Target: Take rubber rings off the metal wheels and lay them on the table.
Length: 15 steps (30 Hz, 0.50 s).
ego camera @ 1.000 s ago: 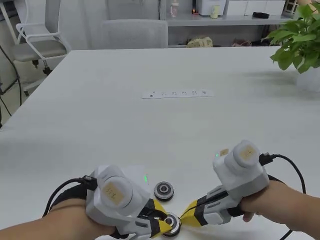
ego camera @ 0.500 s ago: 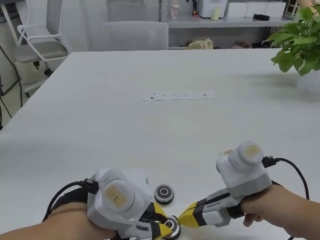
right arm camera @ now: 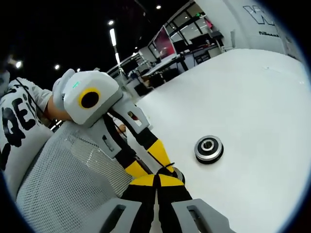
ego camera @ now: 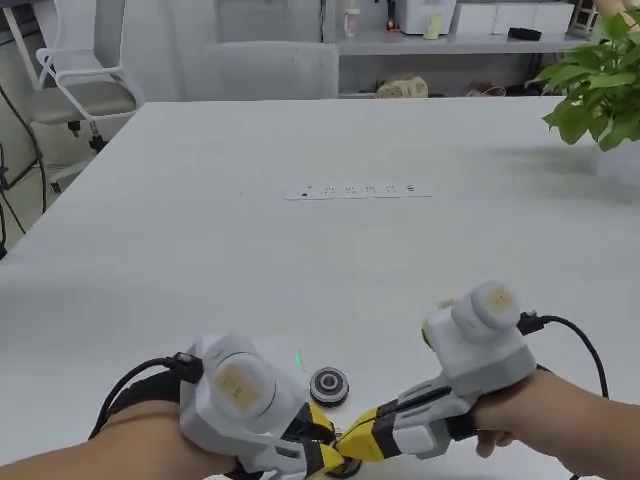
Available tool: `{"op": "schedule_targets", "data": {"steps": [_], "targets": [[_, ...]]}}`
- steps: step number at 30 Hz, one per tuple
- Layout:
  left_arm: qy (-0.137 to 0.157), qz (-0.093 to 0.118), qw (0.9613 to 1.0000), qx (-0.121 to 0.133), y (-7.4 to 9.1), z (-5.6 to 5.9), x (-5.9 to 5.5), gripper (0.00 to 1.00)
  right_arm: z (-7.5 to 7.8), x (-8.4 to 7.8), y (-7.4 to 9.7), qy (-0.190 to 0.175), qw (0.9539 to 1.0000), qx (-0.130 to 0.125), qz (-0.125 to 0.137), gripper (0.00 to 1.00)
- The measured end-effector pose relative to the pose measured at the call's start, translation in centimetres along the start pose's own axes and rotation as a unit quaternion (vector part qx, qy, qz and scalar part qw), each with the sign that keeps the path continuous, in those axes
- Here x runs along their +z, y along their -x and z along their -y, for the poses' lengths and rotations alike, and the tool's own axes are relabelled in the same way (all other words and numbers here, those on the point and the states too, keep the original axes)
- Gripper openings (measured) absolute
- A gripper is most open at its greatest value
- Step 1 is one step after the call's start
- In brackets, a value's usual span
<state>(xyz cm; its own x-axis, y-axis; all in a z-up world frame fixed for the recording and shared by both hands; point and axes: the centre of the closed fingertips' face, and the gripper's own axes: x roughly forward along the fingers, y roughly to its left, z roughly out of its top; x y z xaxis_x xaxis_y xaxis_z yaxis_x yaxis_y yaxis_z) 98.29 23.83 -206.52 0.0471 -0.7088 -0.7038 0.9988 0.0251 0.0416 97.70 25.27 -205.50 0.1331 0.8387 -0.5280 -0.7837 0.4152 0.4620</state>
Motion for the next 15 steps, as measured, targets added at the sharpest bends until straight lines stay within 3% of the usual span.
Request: {"op": "schedule_targets", "data": {"steps": [9, 15], "targets": [[-0.002, 0.009, 0.9999, -0.005, 0.0, 0.0, 0.1, 0.07, 0.6, -0.1, 0.5, 0.015, 0.9998, -0.001, 0.011, 0.00], [-0.019, 0.013, 0.9997, -0.011, 0.0, 0.0, 0.3, 0.07, 1.2, -0.4, 1.0, 0.017, 0.9998, -0.005, 0.013, 0.00]]}}
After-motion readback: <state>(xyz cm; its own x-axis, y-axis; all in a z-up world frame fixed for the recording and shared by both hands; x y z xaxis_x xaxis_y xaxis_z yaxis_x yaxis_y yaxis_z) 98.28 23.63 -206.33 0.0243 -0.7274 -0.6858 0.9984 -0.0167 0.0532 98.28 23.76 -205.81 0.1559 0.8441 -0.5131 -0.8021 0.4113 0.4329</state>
